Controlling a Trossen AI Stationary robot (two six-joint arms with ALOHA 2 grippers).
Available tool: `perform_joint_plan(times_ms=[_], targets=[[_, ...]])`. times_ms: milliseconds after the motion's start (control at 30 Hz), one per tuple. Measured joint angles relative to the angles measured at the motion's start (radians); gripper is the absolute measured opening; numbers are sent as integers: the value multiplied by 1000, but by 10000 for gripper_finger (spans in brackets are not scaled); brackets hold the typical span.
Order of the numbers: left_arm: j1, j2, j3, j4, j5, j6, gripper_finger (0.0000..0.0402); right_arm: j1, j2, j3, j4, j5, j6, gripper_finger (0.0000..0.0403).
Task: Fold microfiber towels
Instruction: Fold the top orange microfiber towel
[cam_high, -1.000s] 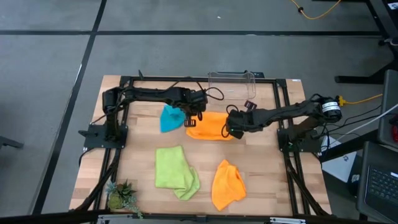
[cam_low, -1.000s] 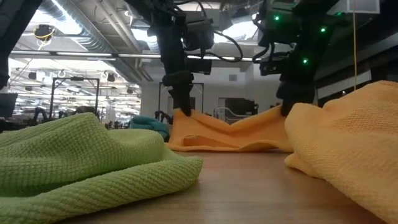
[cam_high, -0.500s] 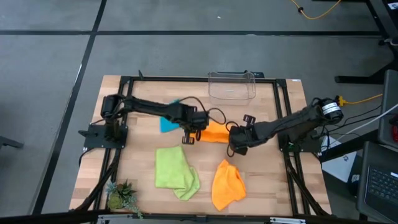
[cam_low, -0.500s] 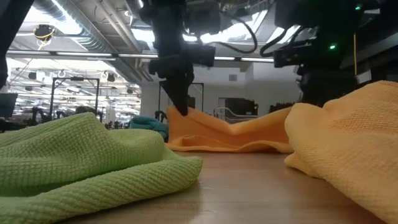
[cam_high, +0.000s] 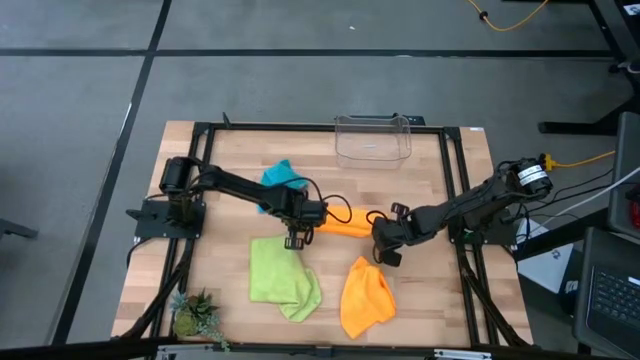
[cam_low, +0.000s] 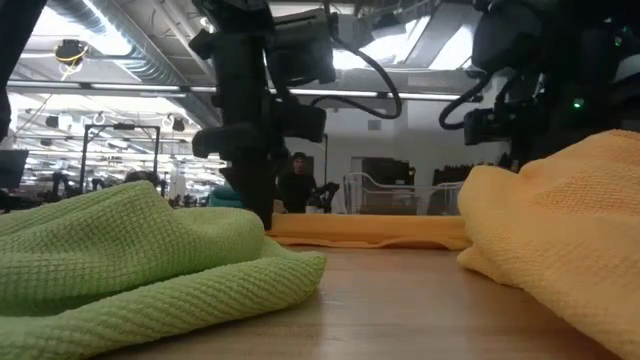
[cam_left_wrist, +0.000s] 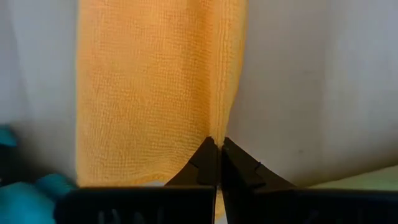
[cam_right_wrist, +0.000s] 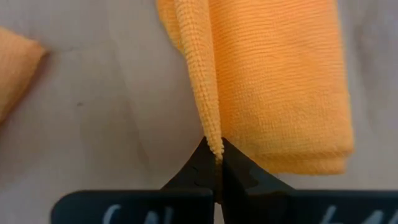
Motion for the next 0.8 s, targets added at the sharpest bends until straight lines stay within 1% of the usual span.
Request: perform_joint_plan(times_ms=[133, 233, 300, 400, 533, 600, 700, 800], targets=[[-11, 0, 0, 8, 8, -9, 0, 0, 0, -10, 2, -15, 11, 9], [-15, 0, 1, 9, 15, -21, 12, 0, 0, -10, -6, -16, 12, 25], [-14, 0, -1, -4, 35, -34, 30, 0, 0, -10, -15, -33, 12, 44], [-13, 1, -2, -12, 57, -64, 71, 0, 0, -10, -15, -67, 13, 80], [-14, 1, -2, -13, 59, -71, 131, 0, -2, -10, -15, -84, 19, 128], [-13, -2, -2, -14, 54, -71, 154, 0, -7, -10, -19, -94, 14, 148], [-13, -15, 4, -31, 53, -71, 177, 1, -8, 19, -87, -121, 12, 171], [-14, -38, 30, -73, 49, -69, 186, 1, -9, 62, -147, -118, 11, 185]])
